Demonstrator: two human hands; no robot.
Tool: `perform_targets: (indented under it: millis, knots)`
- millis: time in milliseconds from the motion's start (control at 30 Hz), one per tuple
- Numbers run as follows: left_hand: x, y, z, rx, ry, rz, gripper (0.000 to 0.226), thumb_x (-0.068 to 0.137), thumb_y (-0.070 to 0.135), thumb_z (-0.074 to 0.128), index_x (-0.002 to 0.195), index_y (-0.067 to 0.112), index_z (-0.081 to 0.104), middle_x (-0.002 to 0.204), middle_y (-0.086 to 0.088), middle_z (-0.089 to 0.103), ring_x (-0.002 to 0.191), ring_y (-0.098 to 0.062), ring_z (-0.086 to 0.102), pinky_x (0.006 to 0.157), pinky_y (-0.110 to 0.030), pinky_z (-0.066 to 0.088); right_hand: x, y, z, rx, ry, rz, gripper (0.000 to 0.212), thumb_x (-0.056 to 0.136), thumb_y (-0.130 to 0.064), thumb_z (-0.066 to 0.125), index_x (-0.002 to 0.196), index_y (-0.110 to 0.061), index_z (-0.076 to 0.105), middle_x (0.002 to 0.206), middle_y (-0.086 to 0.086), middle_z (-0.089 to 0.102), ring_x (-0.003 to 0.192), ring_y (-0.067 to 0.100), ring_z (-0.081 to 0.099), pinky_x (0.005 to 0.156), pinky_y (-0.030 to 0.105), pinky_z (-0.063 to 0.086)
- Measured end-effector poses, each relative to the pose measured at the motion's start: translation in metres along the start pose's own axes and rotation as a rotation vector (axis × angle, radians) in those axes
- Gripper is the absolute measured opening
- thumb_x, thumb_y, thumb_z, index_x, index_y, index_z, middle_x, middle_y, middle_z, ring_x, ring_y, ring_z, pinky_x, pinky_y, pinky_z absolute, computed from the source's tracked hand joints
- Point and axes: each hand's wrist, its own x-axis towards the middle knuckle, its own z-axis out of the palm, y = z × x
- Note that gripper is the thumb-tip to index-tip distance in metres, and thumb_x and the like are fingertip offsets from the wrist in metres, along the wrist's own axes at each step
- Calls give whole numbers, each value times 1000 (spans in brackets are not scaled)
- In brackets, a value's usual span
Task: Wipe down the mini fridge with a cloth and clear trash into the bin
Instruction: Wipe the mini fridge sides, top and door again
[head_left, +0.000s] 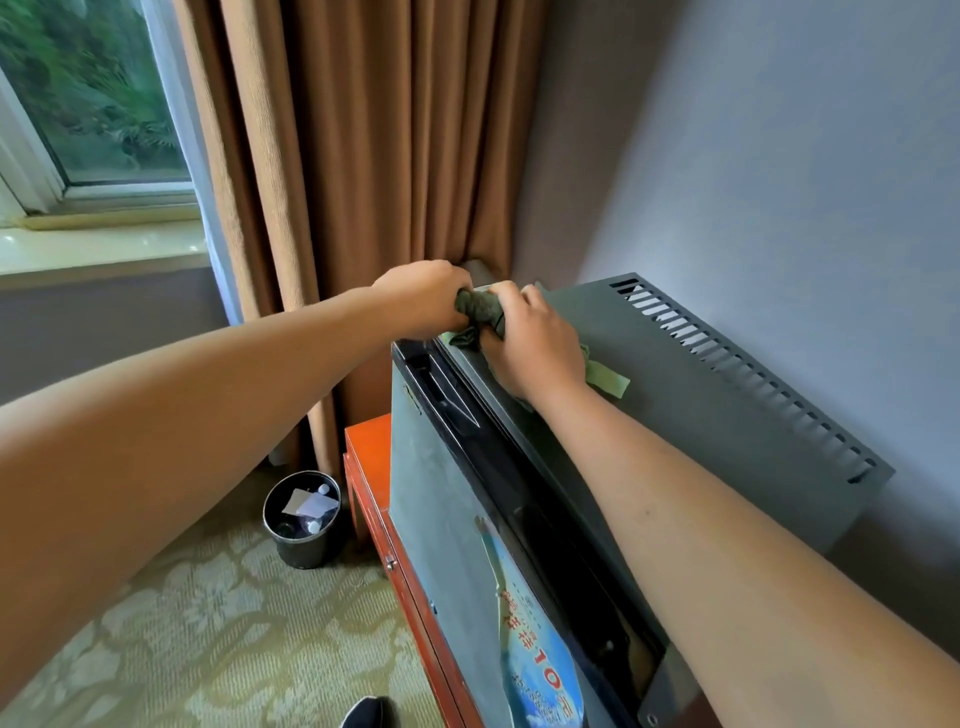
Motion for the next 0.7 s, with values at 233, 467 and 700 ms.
perform_targets:
  millis: [233, 467, 700]
  knots:
    - [63, -32, 18, -132, 22, -72, 18, 76, 30, 62, 94, 24, 63, 91, 2, 65, 85, -24, 62, 72, -37, 54, 72, 21, 32, 13, -14, 37, 32, 87, -29, 54, 118, -36, 56, 108, 0, 53, 92, 33, 57, 67, 36, 34]
    - [97, -51, 23, -146, 2, -110, 14, 77, 29, 60, 89, 22, 63, 85, 2, 65, 79, -24, 63, 66, -35, 54, 116, 30, 52, 0, -34, 75, 29, 84, -26, 53, 110, -39, 59, 99, -6, 52, 77, 25, 48, 65, 35, 40]
    - [80, -56, 26, -99, 2, -137, 11, 81, 31, 57, 84, 20, 60, 80, 1, 64, 73, -23, 63, 55, -29, 43, 121, 27, 53, 10, -133, 27, 23, 85, -43, 58, 108, -45, 58, 92, -11, 54, 80, 22, 55, 66, 34, 39]
